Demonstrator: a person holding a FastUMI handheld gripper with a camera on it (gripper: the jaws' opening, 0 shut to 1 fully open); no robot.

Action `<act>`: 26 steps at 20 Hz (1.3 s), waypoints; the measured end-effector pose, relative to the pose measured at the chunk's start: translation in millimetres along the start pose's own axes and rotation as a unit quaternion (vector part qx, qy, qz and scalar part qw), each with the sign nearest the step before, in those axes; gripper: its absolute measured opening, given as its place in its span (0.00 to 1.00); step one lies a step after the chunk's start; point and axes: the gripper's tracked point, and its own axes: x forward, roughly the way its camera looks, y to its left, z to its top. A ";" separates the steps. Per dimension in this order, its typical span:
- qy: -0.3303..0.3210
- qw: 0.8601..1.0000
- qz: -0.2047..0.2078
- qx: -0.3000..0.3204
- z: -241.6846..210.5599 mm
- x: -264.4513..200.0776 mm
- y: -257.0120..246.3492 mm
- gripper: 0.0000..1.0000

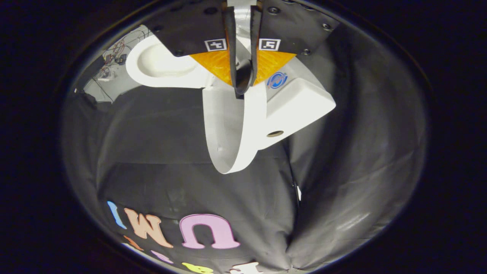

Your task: Open the toilet lid.

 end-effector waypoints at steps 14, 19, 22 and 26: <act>-0.018 0.996 0.090 -0.003 -2.2 2.0 43.9 0.59; -0.034 0.992 0.120 -0.003 10.0 -12.4 55.0 0.78; -0.084 0.989 0.125 0.014 39.9 -26.1 50.0 0.78; -0.123 0.989 0.086 0.004 73.6 -37.2 15.0 0.78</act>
